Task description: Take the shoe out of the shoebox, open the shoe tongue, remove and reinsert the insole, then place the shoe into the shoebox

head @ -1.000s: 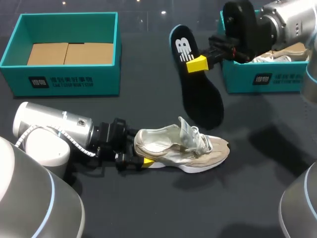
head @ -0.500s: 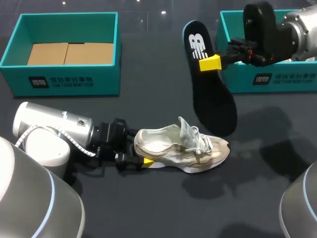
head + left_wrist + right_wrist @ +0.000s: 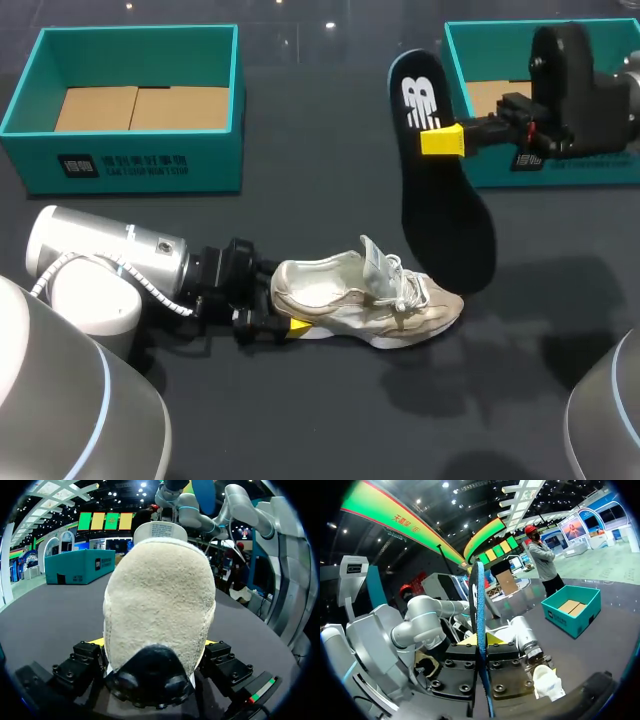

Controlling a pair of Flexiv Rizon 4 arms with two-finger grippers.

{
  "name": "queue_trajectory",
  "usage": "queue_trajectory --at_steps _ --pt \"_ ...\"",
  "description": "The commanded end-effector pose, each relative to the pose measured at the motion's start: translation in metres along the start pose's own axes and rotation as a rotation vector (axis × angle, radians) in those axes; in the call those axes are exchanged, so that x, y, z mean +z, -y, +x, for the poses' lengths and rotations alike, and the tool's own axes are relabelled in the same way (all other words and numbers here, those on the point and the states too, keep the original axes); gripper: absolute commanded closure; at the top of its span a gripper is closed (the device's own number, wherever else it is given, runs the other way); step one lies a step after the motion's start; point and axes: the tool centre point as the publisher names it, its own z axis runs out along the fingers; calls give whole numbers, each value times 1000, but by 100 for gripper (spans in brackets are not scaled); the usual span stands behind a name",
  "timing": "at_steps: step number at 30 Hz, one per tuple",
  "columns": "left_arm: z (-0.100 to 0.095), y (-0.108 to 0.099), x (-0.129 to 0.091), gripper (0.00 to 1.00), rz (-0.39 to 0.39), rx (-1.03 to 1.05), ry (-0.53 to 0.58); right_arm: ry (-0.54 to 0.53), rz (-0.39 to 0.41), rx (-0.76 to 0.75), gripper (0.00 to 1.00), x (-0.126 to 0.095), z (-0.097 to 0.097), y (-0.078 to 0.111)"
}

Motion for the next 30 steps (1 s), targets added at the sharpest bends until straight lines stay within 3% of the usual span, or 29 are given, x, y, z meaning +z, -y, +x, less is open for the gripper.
queue_trajectory --at_steps 1,21,30 --pt "-1 -1 1 100 -4 0 0 136 -10 6 100 -16 16 8" --pt "-1 -1 1 100 -4 0 0 156 -20 22 100 -25 25 14" --pt "-1 -1 1 100 -4 0 0 137 -86 27 100 -29 26 20"
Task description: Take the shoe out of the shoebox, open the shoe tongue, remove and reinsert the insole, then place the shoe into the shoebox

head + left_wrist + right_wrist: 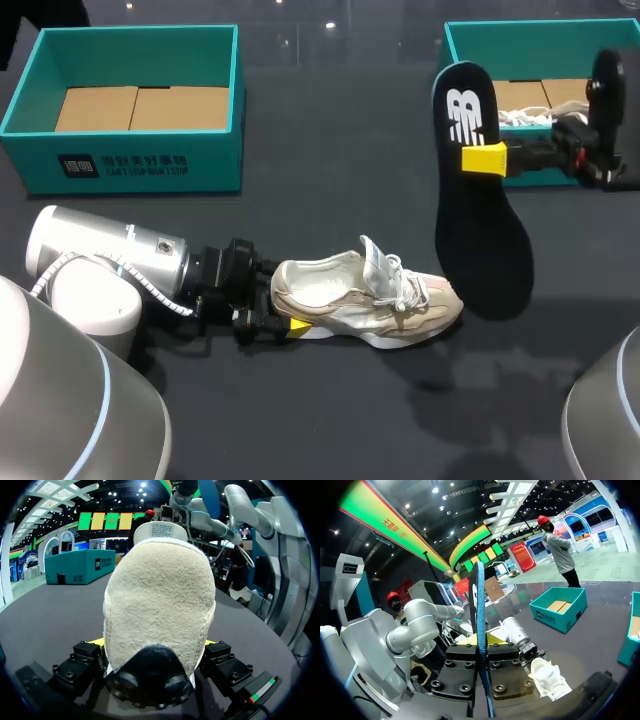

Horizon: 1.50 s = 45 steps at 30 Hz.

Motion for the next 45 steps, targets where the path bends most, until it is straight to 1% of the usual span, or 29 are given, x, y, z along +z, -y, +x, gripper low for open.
queue_trajectory --at_steps 1,8,9,11,12,13,18,23,25,29,31,32,45 --pt "-1 -1 1 100 -4 0 0 6 -19 2 100 -1 2 7" --pt "0 0 -1 100 -8 7 -4 7 -27 0 100 -2 4 7" --pt "0 1 -1 98 -9 10 -3 7 -27 0 100 -2 4 7" --pt "0 1 -3 24 -17 9 -2 7 -27 0 100 -2 4 7" --pt "0 1 -5 5 -21 13 5 7 -27 0 100 -2 4 7" --pt "0 1 -6 0 -22 13 4 7 -27 0 100 -2 4 7" --pt "1 -1 -14 0 -50 11 9 7 -27 0 100 -2 4 7" --pt "2 0 -24 0 -114 26 4 7 -27 0 100 -2 4 7" --pt "3 -1 -29 0 -166 41 8 7 -27 0 100 -2 4 7" --pt "3 -3 -39 0 -340 70 16 7 -27 0 100 -2 4 7" --pt "2 -1 -46 0 -415 94 27 7 -27 0 100 -2 4 7" --pt "0 0 -50 0 -442 125 50 7 -27 0 100 -2 4 7" --pt "0 0 -50 0 -442 125 50 7 -27 0 100 -2 4 7"
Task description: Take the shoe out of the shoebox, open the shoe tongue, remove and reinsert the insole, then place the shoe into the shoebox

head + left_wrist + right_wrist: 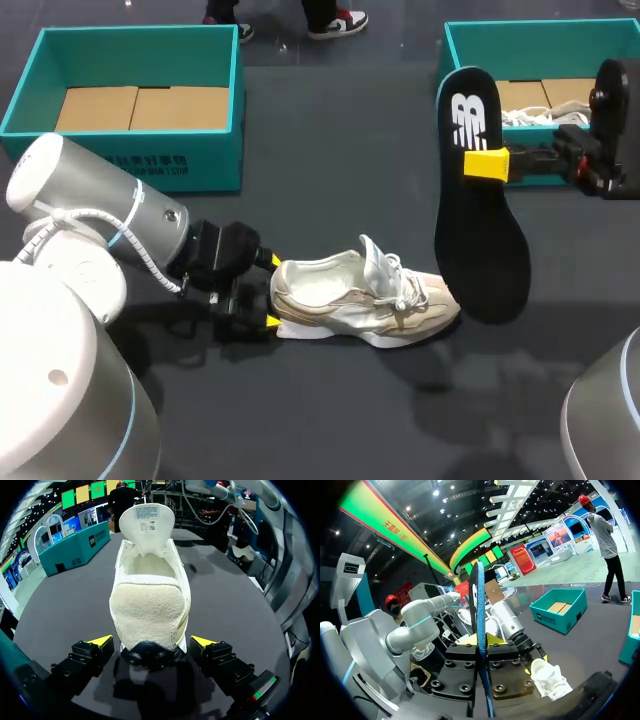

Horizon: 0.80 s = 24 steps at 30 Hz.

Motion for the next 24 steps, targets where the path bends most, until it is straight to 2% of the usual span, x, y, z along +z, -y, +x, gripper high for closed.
queue_trajectory --at_steps 1,3,5,6,18,19,24 --pt "0 4 2 0 -64 13 11 8 -4 1 100 -1 4 3" --pt "-4 8 -2 0 -134 -25 7 8 -4 1 100 -1 4 3" --pt "-9 10 -8 0 -165 -46 -18 8 -4 1 100 -1 4 3" --pt "-11 11 -9 0 -214 -59 -15 8 -4 1 100 -1 4 3" --pt "2 35 -20 0 -555 -74 28 8 -4 1 100 -1 4 3" --pt "4 36 -22 0 -574 -54 63 8 -4 1 100 -1 4 3" --pt "4 36 -22 0 -574 -54 63 8 -4 1 100 -1 4 3"
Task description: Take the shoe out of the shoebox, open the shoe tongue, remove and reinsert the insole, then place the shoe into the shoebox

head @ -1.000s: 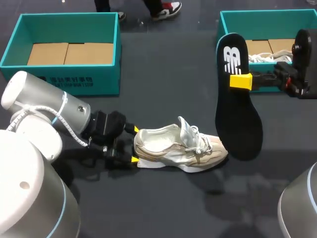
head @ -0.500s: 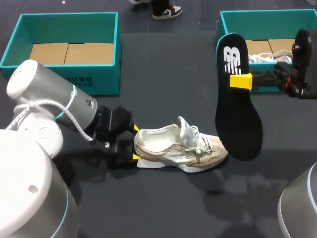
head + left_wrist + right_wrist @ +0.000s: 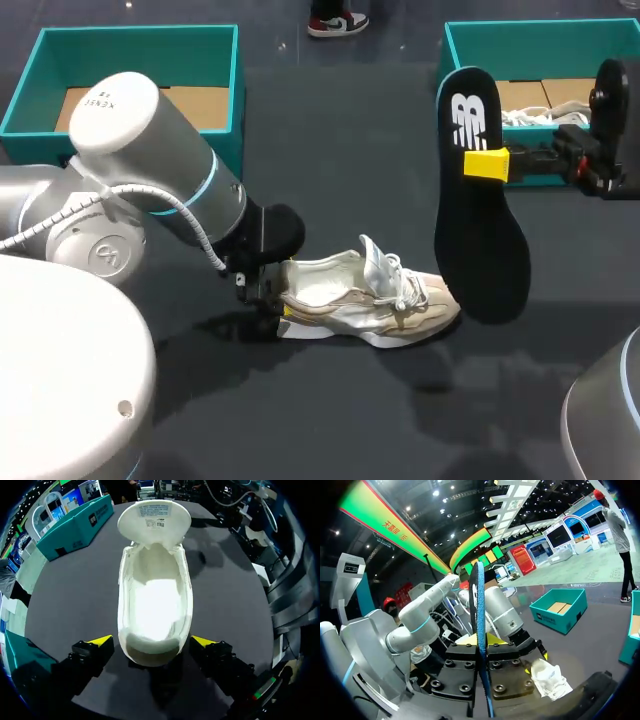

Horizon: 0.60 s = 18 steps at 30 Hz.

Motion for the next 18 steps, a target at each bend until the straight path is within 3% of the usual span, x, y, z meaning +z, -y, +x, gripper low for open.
queue_trajectory --at_steps 1,12,18 --pt "3 4 -3 0 -214 -1 11 8 -4 1 100 -1 4 3" --pt "2 12 -20 0 -229 3 31 8 -4 1 100 -1 4 3" --pt "1 20 -20 0 -254 17 -14 8 -4 1 100 -1 4 3"
